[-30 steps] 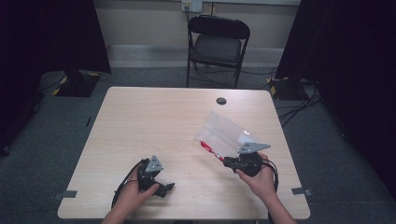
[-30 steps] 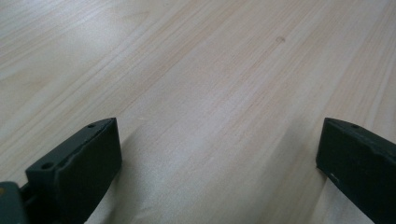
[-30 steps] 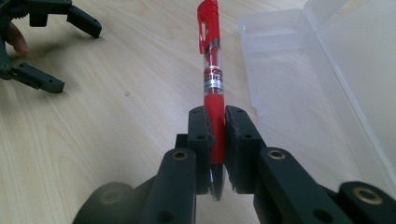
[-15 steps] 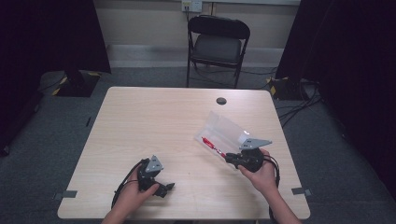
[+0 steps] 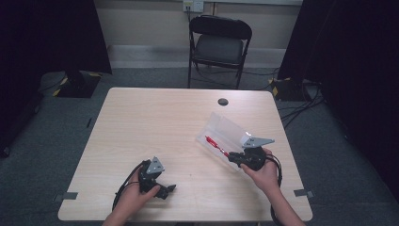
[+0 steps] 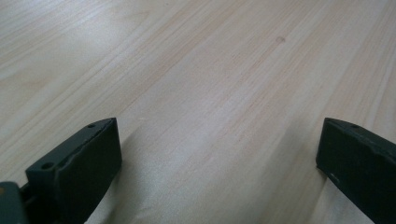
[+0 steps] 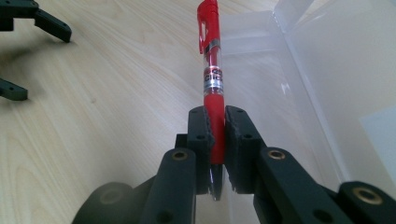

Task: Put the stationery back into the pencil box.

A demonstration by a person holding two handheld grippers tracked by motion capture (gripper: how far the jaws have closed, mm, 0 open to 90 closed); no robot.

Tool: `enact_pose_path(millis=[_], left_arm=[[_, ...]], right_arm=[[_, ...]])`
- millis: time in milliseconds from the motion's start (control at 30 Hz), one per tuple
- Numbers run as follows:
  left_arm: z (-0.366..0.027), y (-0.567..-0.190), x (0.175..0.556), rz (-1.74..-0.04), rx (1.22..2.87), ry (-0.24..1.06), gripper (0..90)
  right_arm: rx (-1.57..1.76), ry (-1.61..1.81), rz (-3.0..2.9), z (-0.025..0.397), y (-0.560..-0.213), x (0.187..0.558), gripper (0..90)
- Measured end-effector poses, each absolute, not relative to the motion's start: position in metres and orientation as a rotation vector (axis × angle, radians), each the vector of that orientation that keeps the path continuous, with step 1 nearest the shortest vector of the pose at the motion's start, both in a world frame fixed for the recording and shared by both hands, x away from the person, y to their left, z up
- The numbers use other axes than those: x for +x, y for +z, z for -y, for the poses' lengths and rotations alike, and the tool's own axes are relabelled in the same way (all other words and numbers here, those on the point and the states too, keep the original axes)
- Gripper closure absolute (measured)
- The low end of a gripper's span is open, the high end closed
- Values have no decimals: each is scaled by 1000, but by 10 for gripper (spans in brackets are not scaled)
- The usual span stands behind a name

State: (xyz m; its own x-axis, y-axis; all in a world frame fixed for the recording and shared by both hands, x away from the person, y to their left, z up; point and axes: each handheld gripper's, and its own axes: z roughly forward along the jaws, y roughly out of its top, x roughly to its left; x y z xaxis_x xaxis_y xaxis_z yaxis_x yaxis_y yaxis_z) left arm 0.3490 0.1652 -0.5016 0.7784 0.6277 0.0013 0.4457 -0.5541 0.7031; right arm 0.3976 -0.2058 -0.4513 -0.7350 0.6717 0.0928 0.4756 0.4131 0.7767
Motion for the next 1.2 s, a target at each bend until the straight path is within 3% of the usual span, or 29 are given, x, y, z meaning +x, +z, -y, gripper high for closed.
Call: enact_pose_path(millis=[1200], left_arm=[[-165, -501, 349, -795, 2253, 329, 0]], right_arm=[[1066, 1155, -2423, 219, -467, 414, 810]])
